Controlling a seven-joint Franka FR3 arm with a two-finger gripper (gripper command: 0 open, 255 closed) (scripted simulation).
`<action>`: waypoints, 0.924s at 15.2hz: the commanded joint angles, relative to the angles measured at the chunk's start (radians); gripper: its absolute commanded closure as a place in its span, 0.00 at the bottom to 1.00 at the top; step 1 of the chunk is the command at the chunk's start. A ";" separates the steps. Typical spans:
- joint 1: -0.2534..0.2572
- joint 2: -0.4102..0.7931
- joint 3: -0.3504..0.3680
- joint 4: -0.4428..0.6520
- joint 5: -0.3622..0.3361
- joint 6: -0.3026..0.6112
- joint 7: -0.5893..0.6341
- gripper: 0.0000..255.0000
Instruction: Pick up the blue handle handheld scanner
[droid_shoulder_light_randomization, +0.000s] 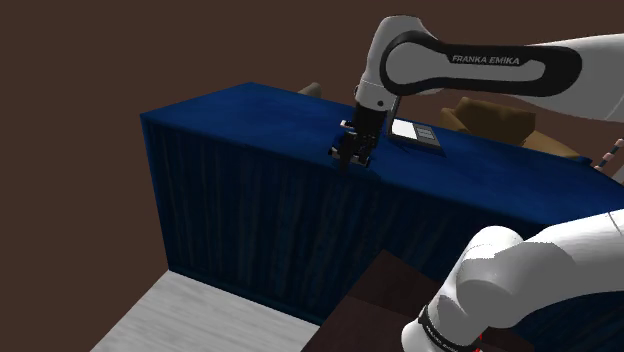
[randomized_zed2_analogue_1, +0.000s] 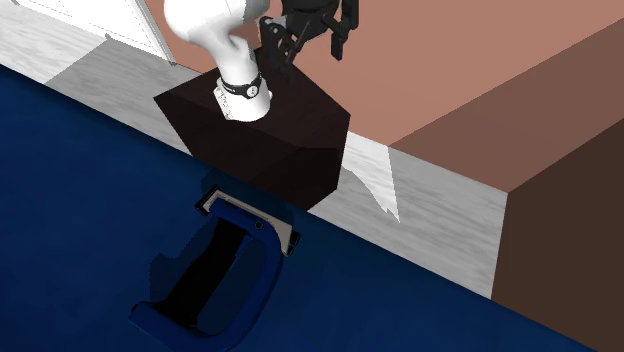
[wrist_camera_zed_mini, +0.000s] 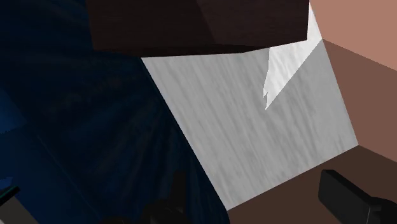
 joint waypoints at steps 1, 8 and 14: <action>-0.011 0.055 -0.031 0.037 -0.016 0.015 -0.043 0.00; -0.041 0.274 -0.131 0.191 -0.042 0.070 -0.191 0.00; -0.066 0.483 -0.202 0.373 -0.024 0.087 -0.318 0.00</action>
